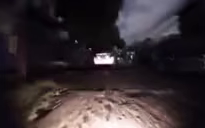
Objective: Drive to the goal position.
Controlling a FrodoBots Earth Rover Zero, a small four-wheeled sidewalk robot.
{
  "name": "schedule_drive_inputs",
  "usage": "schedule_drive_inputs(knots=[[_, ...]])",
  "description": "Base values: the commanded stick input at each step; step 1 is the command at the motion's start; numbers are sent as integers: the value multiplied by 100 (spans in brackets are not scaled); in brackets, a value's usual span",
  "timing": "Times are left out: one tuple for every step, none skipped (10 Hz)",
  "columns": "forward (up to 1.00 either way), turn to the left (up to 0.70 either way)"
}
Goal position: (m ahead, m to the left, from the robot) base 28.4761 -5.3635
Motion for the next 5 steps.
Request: schedule_drive_inputs(knots=[[30, 0], [30, 0], [30, 0], [30, 0], [30, 0]])
